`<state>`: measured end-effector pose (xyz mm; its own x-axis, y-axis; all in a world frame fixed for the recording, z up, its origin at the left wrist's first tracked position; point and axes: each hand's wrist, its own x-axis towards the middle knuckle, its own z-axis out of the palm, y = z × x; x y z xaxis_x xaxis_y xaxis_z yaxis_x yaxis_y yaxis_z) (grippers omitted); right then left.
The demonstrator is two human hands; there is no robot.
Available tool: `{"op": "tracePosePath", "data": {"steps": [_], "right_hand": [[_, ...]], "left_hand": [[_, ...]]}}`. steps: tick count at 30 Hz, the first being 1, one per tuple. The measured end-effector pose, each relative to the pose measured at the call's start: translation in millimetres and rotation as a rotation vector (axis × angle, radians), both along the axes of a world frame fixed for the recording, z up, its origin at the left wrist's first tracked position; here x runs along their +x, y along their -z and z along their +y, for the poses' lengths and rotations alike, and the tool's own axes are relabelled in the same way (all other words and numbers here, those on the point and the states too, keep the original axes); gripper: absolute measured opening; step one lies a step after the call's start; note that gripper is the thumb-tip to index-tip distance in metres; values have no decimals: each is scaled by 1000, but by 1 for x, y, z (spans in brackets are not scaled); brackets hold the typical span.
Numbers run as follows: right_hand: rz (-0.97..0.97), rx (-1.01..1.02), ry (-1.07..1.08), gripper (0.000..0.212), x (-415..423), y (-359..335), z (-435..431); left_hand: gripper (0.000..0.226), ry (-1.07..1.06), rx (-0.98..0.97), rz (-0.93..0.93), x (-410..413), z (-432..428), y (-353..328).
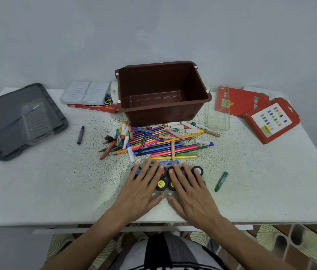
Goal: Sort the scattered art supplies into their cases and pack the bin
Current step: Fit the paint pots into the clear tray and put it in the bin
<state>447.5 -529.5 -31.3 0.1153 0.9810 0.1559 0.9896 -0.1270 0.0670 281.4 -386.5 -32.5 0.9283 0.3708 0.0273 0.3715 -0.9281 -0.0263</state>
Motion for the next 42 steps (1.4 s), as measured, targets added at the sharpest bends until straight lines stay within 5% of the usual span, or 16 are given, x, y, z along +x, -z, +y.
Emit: {"op": "tracePosePath", "data": {"steps": [11, 21, 27, 32, 42], "right_hand": [[198, 68, -14, 62, 8, -9, -1], [512, 222, 254, 57, 62, -46, 23], [715, 295, 379, 35, 121, -75, 38], [798, 334, 497, 32, 175, -81, 55], [861, 303, 796, 26, 221, -67, 88]], "left_hand": [[68, 14, -133, -126, -1, 7, -7], [61, -101, -526, -349, 51, 22, -48], [37, -149, -795, -483, 144, 35, -74], [34, -269, -943, -413, 217, 48, -75], [49, -473, -779, -188, 294, 45, -68]]}}
